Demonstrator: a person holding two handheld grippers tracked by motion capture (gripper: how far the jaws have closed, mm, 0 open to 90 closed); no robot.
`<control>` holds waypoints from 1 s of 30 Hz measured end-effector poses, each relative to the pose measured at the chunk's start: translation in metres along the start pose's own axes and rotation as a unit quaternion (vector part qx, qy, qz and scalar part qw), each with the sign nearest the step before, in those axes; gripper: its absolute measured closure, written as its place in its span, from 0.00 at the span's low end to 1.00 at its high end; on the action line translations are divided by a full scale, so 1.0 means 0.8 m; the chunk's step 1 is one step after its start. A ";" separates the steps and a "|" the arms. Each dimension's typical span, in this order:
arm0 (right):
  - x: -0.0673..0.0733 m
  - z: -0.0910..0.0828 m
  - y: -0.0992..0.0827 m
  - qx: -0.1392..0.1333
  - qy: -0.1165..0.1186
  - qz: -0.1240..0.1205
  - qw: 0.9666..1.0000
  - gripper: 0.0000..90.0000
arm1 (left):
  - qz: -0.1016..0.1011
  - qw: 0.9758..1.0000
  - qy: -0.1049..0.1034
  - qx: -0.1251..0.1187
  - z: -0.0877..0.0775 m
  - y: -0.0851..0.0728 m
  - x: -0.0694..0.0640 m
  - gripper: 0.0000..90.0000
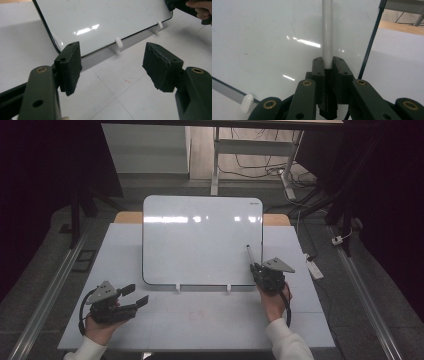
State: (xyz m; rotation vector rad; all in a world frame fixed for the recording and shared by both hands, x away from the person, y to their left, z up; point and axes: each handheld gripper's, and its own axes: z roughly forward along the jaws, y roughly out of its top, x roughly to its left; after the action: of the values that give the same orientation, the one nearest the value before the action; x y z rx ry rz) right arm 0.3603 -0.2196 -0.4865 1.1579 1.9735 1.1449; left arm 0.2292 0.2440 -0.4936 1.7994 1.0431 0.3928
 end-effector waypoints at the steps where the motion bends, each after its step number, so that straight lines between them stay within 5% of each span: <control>1: -0.001 0.000 0.000 -0.001 0.003 0.000 1.000 0.88 | 0.000 1.000 0.001 0.000 0.000 0.000 0.000 0.35; 17: -0.015 0.002 0.003 -0.006 0.048 -0.008 0.999 0.86 | -0.004 1.000 0.004 -0.003 -0.004 -0.003 0.004 0.35; 23: -0.016 0.002 0.004 -0.007 0.047 -0.019 0.999 0.87 | -0.003 1.000 0.005 -0.004 -0.004 -0.003 0.004 0.35; 30: -0.016 -0.005 0.005 -0.018 0.057 -0.017 0.998 0.70 | -0.001 1.000 0.003 -0.005 -0.005 -0.003 0.004 0.35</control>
State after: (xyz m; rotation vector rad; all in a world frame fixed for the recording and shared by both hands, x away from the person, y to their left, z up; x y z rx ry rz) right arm 0.3642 -0.2315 -0.4804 1.0564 2.0417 1.2485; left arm 0.2273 0.2493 -0.4943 1.7886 1.0454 0.4022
